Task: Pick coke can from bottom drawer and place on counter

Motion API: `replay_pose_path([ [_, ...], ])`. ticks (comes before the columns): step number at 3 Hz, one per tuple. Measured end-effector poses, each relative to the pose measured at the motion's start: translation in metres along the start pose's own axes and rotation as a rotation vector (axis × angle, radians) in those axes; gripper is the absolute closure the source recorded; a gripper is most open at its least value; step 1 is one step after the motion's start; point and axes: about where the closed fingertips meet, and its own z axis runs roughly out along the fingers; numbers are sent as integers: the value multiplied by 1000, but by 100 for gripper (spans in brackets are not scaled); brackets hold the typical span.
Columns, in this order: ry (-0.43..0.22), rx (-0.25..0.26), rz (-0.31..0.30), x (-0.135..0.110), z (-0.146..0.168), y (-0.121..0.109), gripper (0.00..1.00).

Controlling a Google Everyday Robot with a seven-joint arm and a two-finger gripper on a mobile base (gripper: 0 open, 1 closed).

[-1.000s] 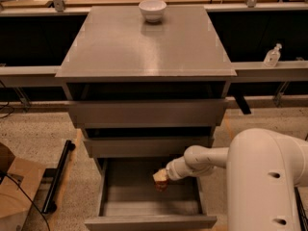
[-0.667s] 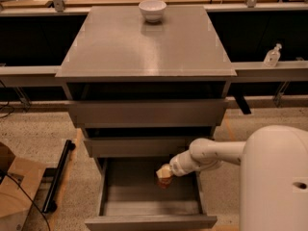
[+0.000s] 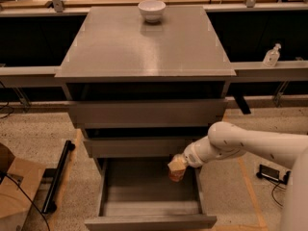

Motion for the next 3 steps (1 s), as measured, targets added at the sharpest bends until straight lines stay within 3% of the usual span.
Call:
replay_pose_path([
  [1, -11, 4, -58, -17, -65, 19, 100],
  [2, -12, 57, -119, -48, -130, 36, 100],
  [3, -10, 164, -191, -94, -191, 55, 100],
])
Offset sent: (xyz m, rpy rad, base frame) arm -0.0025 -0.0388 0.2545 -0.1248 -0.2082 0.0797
